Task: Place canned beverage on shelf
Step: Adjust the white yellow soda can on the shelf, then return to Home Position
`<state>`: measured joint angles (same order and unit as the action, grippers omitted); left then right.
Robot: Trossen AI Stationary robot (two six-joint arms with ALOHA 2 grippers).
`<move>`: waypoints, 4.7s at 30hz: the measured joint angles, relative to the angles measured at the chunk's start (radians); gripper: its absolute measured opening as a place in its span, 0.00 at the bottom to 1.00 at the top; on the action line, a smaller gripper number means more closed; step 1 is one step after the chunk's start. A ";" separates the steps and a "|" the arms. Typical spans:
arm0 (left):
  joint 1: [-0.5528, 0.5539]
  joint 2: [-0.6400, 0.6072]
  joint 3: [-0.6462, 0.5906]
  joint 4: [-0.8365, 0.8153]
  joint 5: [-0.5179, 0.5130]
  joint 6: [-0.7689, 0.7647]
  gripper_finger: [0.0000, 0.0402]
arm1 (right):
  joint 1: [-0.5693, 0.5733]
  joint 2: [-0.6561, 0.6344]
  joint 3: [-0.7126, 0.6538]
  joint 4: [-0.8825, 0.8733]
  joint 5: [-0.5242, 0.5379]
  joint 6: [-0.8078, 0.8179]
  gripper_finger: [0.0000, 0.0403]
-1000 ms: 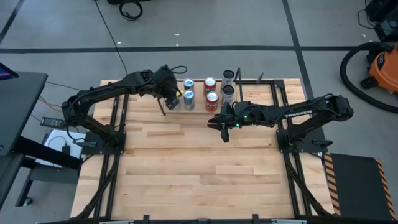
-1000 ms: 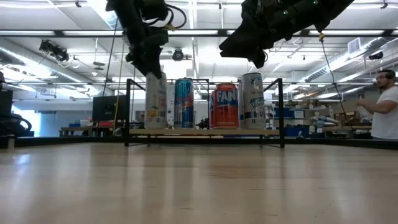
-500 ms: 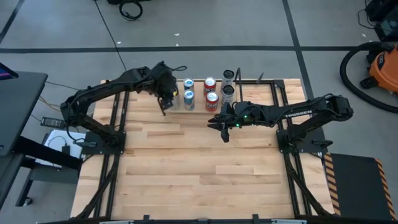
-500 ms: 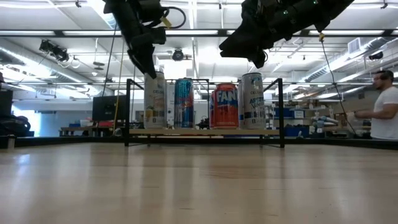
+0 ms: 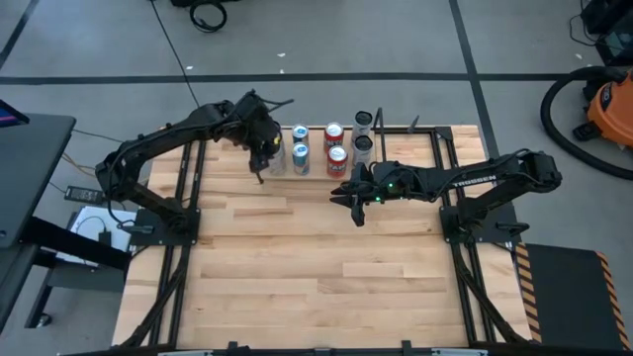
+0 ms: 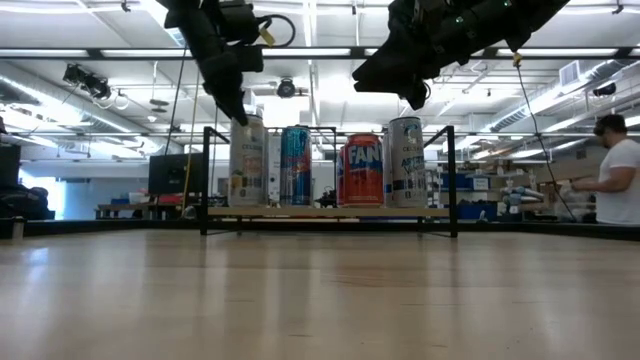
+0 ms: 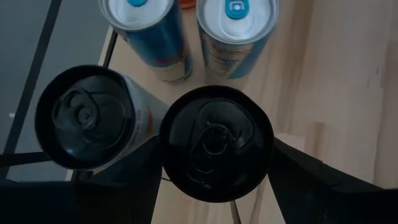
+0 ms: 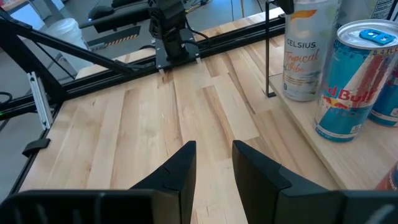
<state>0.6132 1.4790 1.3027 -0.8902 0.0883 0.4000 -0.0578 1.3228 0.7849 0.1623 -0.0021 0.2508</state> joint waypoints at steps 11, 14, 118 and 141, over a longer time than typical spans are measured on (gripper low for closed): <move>0.003 0.005 0.043 -0.027 0.015 0.098 0.64 | 0.000 0.000 0.000 0.000 0.000 0.000 0.28; 0.003 0.008 0.042 -0.024 0.021 0.128 0.64 | 0.000 0.000 0.000 0.000 0.000 0.000 0.28; 0.028 -0.015 0.045 -0.004 0.004 0.198 0.78 | 0.018 0.000 0.000 0.001 0.006 -0.034 0.28; 0.002 -0.412 0.046 -0.104 0.003 -0.074 0.78 | 0.054 -0.527 0.000 -0.137 -0.228 -0.082 0.28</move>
<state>0.6156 1.0674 1.3487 -0.9939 0.0910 0.3262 -0.0041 0.7956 0.7853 0.0253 -0.2301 0.1687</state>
